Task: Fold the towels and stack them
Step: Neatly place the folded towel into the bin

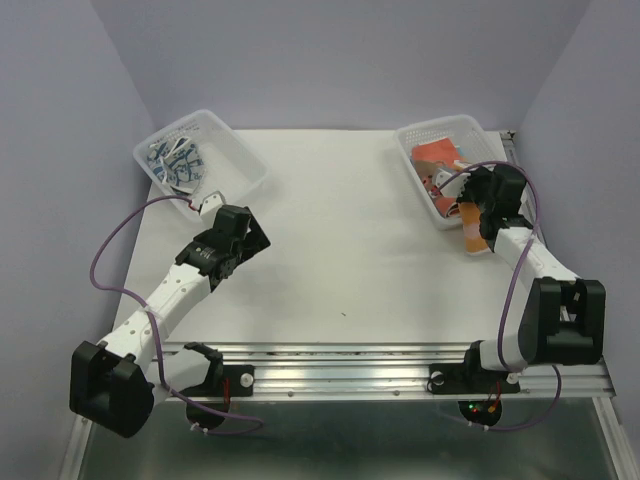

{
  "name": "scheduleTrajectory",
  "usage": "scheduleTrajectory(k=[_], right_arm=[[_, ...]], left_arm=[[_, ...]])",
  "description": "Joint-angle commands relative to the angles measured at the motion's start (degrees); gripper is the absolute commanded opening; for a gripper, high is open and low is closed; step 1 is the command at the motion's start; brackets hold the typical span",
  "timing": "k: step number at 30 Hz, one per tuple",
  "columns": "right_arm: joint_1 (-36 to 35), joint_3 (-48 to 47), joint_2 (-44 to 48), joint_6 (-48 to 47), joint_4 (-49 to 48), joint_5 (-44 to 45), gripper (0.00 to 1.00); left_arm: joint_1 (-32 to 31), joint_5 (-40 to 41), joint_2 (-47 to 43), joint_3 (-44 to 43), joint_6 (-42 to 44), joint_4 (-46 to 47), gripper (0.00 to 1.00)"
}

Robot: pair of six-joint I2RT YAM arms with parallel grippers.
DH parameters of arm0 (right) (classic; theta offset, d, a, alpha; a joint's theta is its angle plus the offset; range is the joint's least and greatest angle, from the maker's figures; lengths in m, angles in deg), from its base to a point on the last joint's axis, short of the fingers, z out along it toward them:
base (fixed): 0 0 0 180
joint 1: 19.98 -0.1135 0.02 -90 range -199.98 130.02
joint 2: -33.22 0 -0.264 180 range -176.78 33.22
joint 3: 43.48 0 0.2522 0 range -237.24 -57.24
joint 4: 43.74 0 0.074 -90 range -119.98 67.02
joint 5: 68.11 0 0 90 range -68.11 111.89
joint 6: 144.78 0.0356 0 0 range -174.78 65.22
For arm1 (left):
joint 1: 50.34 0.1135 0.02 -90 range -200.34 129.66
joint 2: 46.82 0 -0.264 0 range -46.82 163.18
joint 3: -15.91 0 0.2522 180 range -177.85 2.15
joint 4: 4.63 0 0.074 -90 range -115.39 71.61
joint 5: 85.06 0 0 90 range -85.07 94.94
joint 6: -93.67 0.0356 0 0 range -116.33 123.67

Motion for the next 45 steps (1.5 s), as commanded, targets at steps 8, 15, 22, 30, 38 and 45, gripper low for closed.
scheduleTrajectory(k=[8,15,22,30,38,45], right_arm=[[0.0,-10.6,-9.8,7.7,-16.3,-6.7,0.01],[-0.4,-13.5,-16.2,10.1,-20.3,-8.6,0.01],[-0.5,-17.1,-23.1,12.1,-23.1,-9.3,0.01],[-1.2,-19.3,-29.4,14.9,-28.0,-8.1,0.01],[-2.2,-22.5,-34.3,16.7,-30.0,-6.8,0.03],[-2.6,-22.6,-35.9,18.9,-30.3,-5.6,1.00]], left_arm=[[2.1,1.1,2.2,-2.4,1.6,1.6,0.99],[2.7,0.2,3.5,-2.7,1.5,2.8,0.99],[3.3,0.4,3.9,-2.9,1.5,3.2,0.99],[4.3,0.5,5.8,-3.8,2.1,3.1,0.99],[5.5,-0.1,6.9,-3.5,2.3,3.0,0.99],[5.6,-0.6,6.9,-4.2,2.9,2.9,0.99]])
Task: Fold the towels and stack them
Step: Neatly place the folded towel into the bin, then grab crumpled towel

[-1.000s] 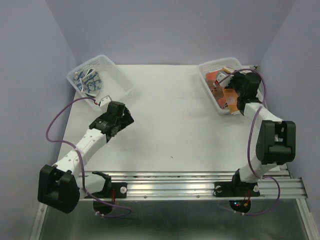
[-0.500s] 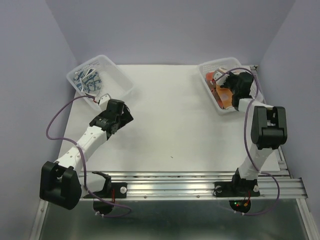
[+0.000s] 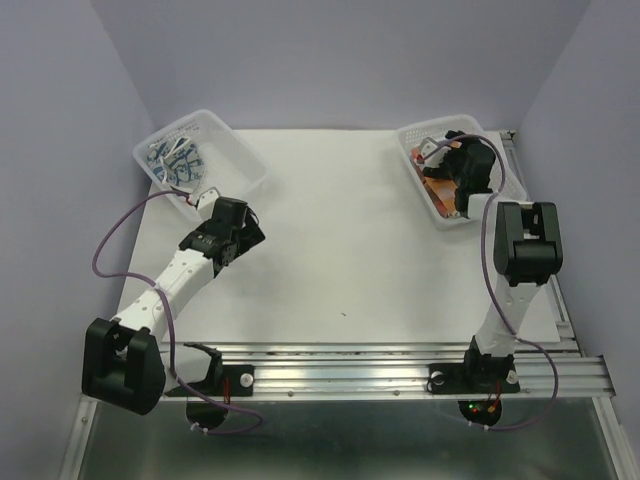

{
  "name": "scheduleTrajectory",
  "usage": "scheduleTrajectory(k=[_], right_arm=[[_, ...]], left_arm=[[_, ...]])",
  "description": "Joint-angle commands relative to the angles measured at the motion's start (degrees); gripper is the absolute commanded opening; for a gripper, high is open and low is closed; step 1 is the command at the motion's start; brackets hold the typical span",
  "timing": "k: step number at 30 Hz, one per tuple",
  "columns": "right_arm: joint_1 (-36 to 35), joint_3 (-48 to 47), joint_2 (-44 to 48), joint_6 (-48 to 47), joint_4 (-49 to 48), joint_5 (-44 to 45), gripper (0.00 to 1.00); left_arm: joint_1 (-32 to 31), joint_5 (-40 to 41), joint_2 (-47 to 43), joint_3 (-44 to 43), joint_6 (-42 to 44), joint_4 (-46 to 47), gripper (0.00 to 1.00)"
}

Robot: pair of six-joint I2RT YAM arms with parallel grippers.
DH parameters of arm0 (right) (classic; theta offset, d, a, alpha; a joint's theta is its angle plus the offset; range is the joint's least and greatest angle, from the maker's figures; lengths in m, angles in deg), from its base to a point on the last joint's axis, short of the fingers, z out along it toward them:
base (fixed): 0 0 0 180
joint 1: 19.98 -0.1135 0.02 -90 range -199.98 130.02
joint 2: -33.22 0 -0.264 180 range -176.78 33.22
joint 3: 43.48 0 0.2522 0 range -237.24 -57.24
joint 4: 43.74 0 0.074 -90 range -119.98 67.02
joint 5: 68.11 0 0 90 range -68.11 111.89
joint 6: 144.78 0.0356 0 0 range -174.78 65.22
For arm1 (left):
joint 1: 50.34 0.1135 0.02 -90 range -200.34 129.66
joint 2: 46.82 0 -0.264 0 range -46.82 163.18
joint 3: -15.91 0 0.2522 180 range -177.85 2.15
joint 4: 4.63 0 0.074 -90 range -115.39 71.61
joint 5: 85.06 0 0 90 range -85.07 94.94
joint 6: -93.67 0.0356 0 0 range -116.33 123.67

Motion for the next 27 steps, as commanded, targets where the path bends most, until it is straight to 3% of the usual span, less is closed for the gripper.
scheduleTrajectory(k=[1,8,11,12,14,15,18,21,27], right_arm=[[-0.5,-3.4,-0.5,3.5,-5.6,1.7,1.00],[-0.6,-0.5,5.5,13.2,-12.8,3.4,1.00],[-0.6,0.5,10.9,27.9,-16.3,7.7,1.00],[-0.6,-0.4,12.3,38.5,-14.5,9.8,1.00],[-0.6,-3.3,15.3,47.6,-7.4,13.4,1.00],[-0.6,-5.2,17.4,54.4,2.4,13.2,1.00],[-0.6,-12.1,19.3,63.7,16.3,6.7,1.00],[-0.6,-12.2,20.8,76.6,18.0,4.8,1.00],[-0.6,-4.9,24.7,91.1,17.3,-1.0,1.00]], left_arm=[[0.4,0.5,-0.1,-2.8,1.3,0.4,0.99],[0.4,0.5,-0.4,-6.4,2.0,-1.1,0.99],[0.4,1.4,-1.8,-8.1,1.8,0.0,0.99],[0.4,1.9,-2.0,-8.5,1.7,0.2,0.99],[0.5,3.0,-2.0,-10.6,1.5,0.7,0.99],[0.5,4.6,-1.9,-11.3,0.8,0.9,0.99],[0.9,7.7,-0.6,-13.1,0.4,3.1,0.99],[3.5,8.8,1.6,-15.2,0.5,5.1,0.99],[12.1,7.4,9.7,-23.3,6.8,8.7,0.99]])
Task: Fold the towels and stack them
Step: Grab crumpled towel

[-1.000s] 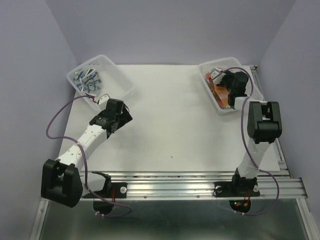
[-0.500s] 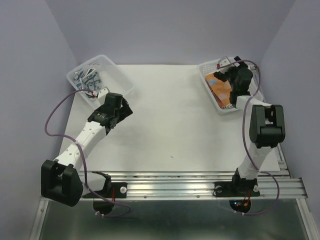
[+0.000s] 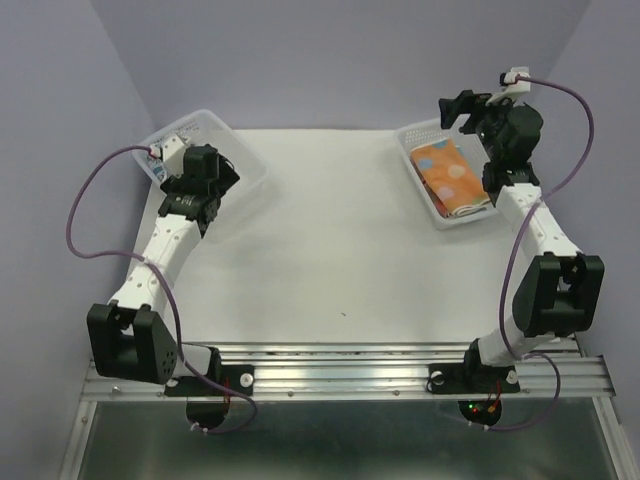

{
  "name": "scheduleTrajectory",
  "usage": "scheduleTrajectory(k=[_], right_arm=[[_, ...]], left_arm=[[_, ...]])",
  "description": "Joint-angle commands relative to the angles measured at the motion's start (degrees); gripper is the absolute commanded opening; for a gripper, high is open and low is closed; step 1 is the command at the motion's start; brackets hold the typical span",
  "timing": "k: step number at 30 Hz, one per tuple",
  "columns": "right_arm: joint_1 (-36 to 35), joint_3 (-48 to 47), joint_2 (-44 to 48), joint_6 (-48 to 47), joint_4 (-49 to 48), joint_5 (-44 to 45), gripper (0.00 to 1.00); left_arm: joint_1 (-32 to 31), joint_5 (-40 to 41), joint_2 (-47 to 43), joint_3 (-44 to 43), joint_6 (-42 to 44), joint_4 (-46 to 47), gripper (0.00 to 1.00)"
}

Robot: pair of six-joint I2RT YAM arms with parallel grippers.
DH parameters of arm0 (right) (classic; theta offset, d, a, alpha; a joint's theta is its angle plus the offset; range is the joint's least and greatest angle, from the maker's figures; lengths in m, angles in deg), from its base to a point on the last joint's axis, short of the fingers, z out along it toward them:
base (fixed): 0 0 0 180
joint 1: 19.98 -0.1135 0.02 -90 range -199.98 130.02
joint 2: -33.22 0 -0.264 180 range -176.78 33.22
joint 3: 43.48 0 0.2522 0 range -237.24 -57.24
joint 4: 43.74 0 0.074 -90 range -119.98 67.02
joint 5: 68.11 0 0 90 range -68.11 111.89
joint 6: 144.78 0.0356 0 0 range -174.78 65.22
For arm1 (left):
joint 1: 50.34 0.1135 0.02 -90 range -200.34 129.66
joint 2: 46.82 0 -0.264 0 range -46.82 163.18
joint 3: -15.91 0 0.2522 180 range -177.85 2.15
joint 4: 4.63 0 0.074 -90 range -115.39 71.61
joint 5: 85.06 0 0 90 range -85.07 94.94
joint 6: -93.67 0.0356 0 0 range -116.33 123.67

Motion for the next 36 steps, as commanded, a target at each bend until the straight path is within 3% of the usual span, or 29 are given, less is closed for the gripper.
scheduleTrajectory(k=[1,7,9,14,17,26,31,36], right_arm=[[-0.4,6.9,2.9,17.9,4.6,-5.7,1.00],[-2.0,15.4,6.2,23.2,6.3,-7.8,1.00],[-4.5,18.1,7.8,23.2,7.0,-5.3,1.00],[-6.2,25.8,11.7,27.0,0.6,-5.4,1.00],[-6.7,25.1,11.6,24.8,4.6,-4.2,1.00],[-6.9,25.8,10.6,23.9,7.9,-1.8,1.00],[-6.9,27.1,11.2,23.4,9.0,-1.0,1.00],[-6.9,27.4,11.4,23.3,9.2,-0.1,1.00]], left_arm=[[7.7,1.5,7.6,-9.0,5.7,4.9,0.99],[13.6,1.2,23.6,-21.5,14.3,10.6,0.99],[15.7,0.4,32.3,-34.2,18.2,9.5,0.99],[19.2,-10.5,50.3,-51.8,24.9,8.5,0.99],[19.5,-13.0,57.9,-61.3,28.8,6.0,0.99],[19.6,-10.4,66.6,-66.0,33.6,11.3,0.99],[19.6,-9.7,72.8,-75.0,34.3,9.6,0.99],[19.7,-8.5,72.3,-72.9,34.7,13.6,0.96]])
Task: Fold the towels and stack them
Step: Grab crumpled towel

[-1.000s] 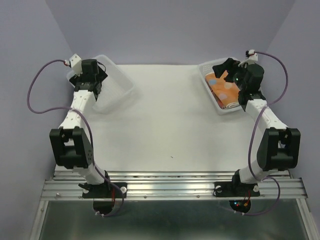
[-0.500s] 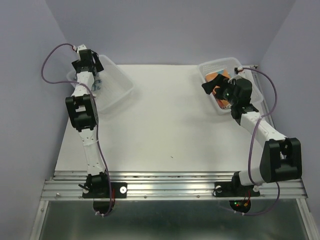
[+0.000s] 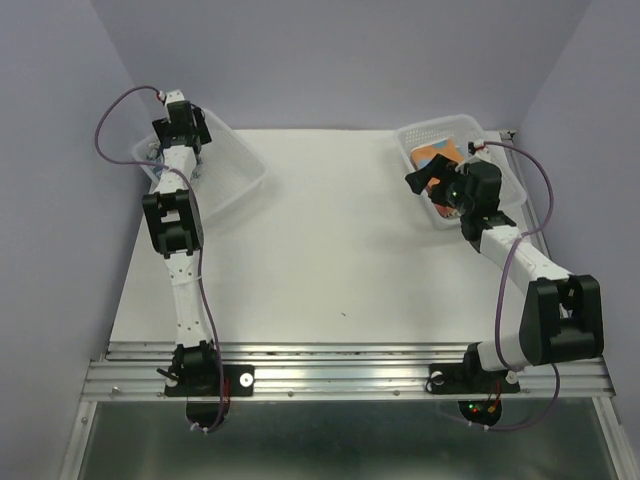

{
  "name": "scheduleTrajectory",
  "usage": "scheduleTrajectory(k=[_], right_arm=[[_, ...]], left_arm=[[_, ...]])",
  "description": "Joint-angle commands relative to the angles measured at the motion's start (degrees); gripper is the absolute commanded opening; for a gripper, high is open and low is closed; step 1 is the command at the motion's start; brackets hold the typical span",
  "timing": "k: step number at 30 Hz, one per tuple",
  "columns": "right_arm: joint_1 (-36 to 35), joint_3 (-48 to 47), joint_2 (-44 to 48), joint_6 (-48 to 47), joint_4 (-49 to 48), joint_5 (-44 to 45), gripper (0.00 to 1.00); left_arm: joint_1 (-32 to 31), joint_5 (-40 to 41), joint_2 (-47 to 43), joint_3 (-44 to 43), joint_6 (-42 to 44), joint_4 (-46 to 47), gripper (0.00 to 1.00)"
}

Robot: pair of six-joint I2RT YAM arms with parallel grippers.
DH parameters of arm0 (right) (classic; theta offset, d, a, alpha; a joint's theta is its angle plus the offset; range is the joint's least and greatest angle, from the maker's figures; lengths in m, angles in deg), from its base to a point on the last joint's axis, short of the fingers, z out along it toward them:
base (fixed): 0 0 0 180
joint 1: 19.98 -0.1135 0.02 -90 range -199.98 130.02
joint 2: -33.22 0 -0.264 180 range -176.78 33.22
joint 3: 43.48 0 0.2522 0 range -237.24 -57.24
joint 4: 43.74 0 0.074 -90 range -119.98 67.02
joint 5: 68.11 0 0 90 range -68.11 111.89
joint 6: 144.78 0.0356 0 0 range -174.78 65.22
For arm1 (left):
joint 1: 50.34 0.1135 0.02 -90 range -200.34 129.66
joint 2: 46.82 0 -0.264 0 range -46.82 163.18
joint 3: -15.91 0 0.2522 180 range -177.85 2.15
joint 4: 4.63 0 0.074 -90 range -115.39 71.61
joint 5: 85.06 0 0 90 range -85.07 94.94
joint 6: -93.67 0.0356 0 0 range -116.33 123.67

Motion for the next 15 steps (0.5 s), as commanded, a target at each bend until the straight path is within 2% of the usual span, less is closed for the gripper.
scheduleTrajectory(k=[1,2,4,5,7,8,9,10,15], right_arm=[[-0.1,0.9,1.0,-0.8,-0.3,1.8,1.00],[-0.2,0.9,1.0,-0.7,-0.2,2.0,1.00],[-0.1,0.8,0.9,-0.6,-0.2,2.4,1.00],[-0.1,0.8,0.9,-0.6,-0.2,3.1,1.00],[-0.2,0.9,1.0,-0.7,-0.2,3.9,1.00],[-0.2,1.0,1.1,-0.8,-0.1,4.6,1.00],[-0.2,1.1,1.3,-1.0,0.1,4.9,1.00],[-0.1,1.2,1.5,-1.0,0.1,5.8,1.00],[-0.2,1.8,2.4,-1.7,-0.1,7.1,1.00]], left_arm=[[0.5,1.7,-1.6,-2.1,1.7,5.0,0.93],[0.5,1.1,-1.4,-2.7,1.9,5.1,0.84],[0.5,-0.8,-1.0,-3.1,2.0,5.0,0.72],[0.6,-1.0,-1.0,-3.1,1.9,5.0,0.55],[0.6,0.5,-1.2,-2.7,1.4,5.0,0.38],[0.5,1.1,-1.3,-2.3,1.2,5.0,0.18],[0.5,1.2,-1.9,-1.8,1.1,5.1,0.07],[0.6,0.8,-2.6,0.4,1.3,6.1,0.00],[0.5,1.0,-7.0,6.7,1.6,10.2,0.00]])
